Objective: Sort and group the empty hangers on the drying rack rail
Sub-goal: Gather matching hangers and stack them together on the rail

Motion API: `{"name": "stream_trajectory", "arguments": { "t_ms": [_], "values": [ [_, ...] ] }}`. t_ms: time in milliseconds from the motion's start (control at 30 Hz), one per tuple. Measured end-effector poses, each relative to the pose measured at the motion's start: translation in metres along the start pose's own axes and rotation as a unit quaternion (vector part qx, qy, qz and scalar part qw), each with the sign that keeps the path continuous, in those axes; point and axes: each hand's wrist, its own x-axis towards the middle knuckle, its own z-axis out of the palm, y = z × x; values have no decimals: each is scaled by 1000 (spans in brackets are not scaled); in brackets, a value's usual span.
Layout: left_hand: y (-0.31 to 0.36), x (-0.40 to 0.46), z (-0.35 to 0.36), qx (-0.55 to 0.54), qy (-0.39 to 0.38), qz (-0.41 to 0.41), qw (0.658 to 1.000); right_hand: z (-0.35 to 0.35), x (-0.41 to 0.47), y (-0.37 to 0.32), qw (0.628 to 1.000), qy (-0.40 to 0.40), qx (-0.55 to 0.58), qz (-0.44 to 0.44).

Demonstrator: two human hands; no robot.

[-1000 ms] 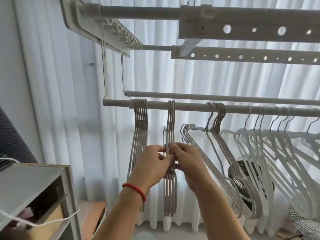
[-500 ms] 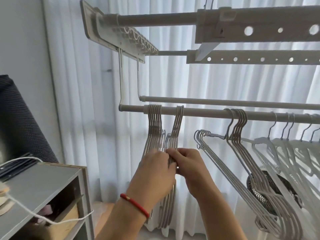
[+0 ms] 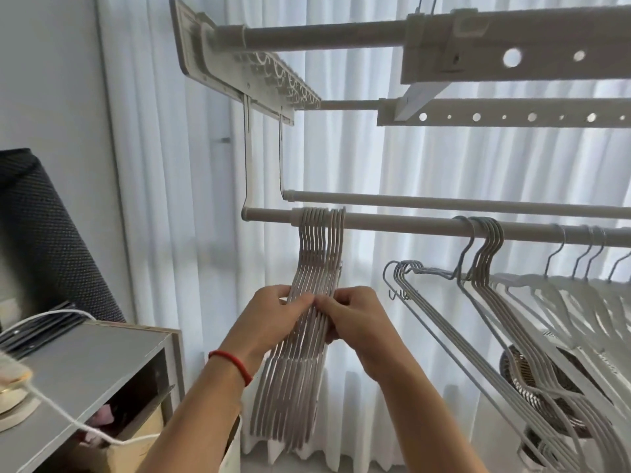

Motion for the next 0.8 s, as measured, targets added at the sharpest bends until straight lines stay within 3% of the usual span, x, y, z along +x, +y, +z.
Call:
{"name": "stream_trajectory", "arguments": {
  "t_ms": [100, 300, 567, 800],
  "values": [
    [-4, -1, 2, -80, -25, -6, 996, -1, 1, -4, 999, -11, -42, -3],
    [-13, 3, 4, -127, -51, -15, 990, -16, -9, -5, 984, 6, -175, -38],
    [-19, 4, 17, -210, -121, -21, 970, -18, -16, 3, 987, 32, -151, -46],
    [-22, 5, 16, -186, -100, -2, 977, -18, -17, 6, 990, 35, -135, -36]
  ]
}}
